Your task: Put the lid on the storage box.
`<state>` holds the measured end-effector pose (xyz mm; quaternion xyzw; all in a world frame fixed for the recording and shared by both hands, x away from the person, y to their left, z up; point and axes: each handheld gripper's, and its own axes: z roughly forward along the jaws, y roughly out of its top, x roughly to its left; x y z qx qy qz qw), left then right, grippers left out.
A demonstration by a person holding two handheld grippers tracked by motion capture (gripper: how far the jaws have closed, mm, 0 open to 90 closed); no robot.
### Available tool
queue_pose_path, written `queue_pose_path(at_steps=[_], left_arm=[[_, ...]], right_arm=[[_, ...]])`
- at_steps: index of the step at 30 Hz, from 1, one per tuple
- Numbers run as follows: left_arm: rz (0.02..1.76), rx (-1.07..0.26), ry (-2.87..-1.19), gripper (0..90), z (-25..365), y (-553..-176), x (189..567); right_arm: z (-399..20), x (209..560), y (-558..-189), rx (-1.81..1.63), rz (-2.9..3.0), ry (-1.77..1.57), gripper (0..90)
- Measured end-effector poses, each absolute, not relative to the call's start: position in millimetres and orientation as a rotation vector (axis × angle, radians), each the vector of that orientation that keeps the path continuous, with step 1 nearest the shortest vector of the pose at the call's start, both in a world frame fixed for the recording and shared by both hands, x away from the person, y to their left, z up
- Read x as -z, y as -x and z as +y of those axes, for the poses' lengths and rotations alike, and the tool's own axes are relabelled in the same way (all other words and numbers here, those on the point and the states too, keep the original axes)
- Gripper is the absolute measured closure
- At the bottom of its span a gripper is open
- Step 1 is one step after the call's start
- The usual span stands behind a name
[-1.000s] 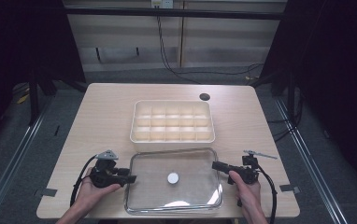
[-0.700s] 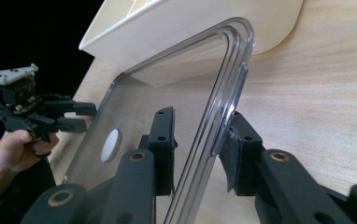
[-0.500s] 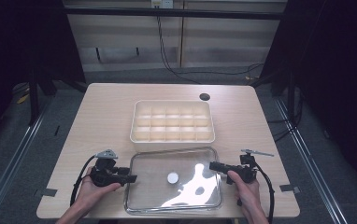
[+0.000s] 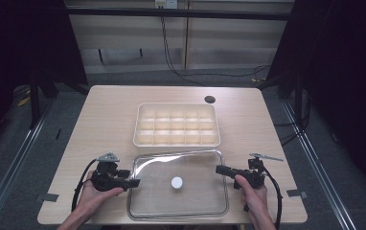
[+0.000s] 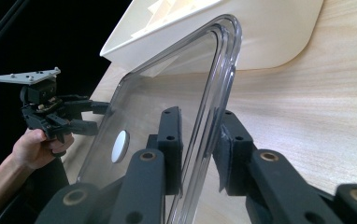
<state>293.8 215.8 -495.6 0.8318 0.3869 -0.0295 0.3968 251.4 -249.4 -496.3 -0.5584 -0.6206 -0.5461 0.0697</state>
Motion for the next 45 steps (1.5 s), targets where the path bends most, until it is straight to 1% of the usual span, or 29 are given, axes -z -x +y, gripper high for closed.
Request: queue_pose_path(at_steps=[4,14,16,17,18,23,27,33,36,37,45], left_arm=[[0.984,0.076,-2.092,28.5,214,-294,497],[0.983,0.140,-2.052,29.3,211,-296,499],[0.987,0.129,-2.058,32.5,210,-296,498],[0.986,0.131,-2.061,35.1,211,-296,498],[0.997,0.143,-2.053,39.5,212,-297,498],[0.990,0.158,-2.030,43.2,214,-296,496],[0.966,0.141,-1.990,47.9,217,-293,490],[0.951,0.100,-1.992,48.3,218,-290,485],[0.946,0.102,-1.978,50.2,219,-290,484],[0.937,0.101,-1.977,52.6,221,-290,483],[0.916,0.050,-1.976,54.4,220,-287,473]], right_arm=[[-250,495,-251,1.654,-1.868,1.669,74.0],[-249,493,-251,1.673,-1.875,1.656,74.0],[-248,493,-251,1.664,-1.878,1.660,74.0],[-248,493,-251,1.663,-1.879,1.662,73.9],[-248,493,-251,1.658,-1.882,1.665,73.8],[-248,494,-252,1.643,-1.889,1.675,73.5],[-247,494,-251,1.627,-1.901,1.682,72.4],[-244,493,-251,1.618,-1.925,1.690,71.8],[-244,492,-250,1.619,-1.934,1.691,71.3],[-244,492,-250,1.614,-1.939,1.695,71.1],[-244,487,-248,1.642,-1.954,1.696,70.9]])
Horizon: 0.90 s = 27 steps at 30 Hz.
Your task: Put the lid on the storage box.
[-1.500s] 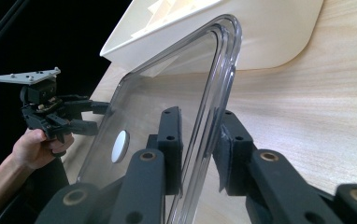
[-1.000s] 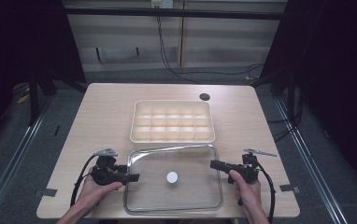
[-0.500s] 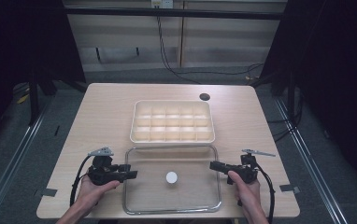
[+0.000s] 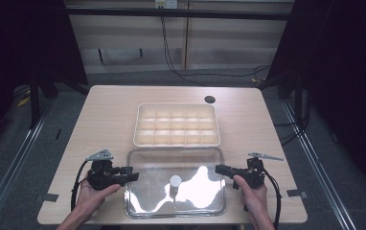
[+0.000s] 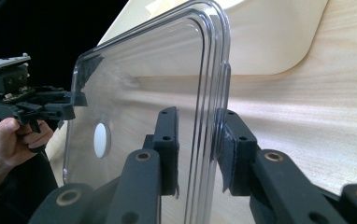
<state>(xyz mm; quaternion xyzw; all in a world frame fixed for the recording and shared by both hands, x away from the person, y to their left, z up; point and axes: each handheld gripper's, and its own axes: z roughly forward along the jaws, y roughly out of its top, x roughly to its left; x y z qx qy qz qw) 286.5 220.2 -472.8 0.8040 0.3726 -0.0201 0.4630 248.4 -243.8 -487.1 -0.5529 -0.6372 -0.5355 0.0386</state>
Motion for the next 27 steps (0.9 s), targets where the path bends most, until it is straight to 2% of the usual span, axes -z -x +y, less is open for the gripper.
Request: queue_pose_path(at_steps=[9,27], left_arm=[[0.915,0.055,-1.963,57.7,222,-287,469],[0.891,0.032,-1.906,63.9,228,-285,455]], right_arm=[[-240,480,-247,1.624,-2.046,1.712,68.0],[-238,465,-243,1.712,-2.019,1.709,70.8]])
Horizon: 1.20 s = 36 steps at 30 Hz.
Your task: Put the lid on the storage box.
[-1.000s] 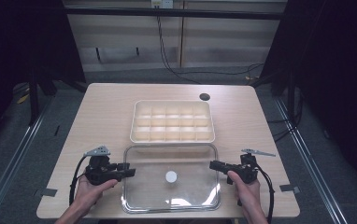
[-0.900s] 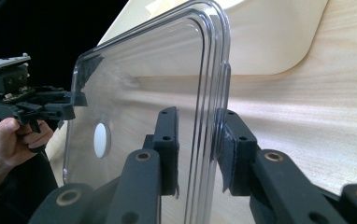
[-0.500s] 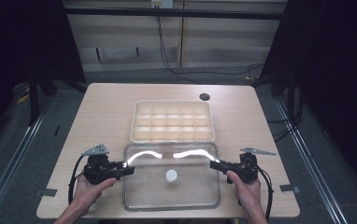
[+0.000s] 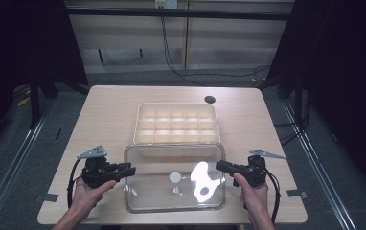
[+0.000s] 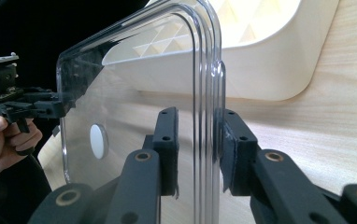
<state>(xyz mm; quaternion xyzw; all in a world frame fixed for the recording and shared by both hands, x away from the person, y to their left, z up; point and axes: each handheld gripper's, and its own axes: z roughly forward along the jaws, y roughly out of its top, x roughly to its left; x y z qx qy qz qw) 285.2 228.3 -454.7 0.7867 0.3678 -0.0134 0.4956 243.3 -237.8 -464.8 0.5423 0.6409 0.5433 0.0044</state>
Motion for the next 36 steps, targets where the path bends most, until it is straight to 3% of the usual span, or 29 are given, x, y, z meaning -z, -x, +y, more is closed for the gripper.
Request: queue_pose_path(at_steps=[10,36], left_arm=[[0.880,-0.004,-1.882,68.7,232,-280,442],[0.892,-0.037,-1.848,69.9,232,-299,414]], right_arm=[[-235,454,-240,-1.703,1.986,-1.669,71.0],[-233,429,-258,-1.741,1.931,-1.612,71.5]])
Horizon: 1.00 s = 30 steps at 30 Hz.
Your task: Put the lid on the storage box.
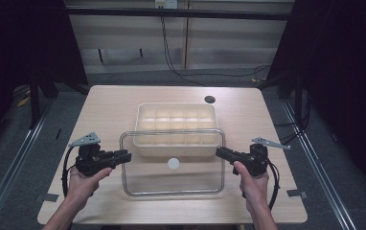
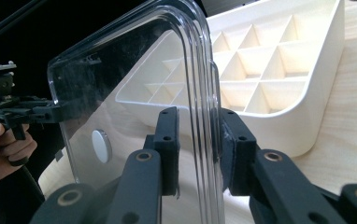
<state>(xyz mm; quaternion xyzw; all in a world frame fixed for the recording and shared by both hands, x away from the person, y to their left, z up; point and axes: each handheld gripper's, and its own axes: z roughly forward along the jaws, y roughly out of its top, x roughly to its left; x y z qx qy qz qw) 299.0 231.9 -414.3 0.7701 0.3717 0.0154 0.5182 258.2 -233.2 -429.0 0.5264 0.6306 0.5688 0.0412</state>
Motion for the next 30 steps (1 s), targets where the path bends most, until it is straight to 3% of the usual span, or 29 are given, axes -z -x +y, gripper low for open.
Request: queue_pose_path(at_steps=[30], left_arm=[[0.904,-0.084,-1.777,70.2,231,-331,379]], right_arm=[[-236,404,-296,-1.820,1.861,-1.624,71.4]])
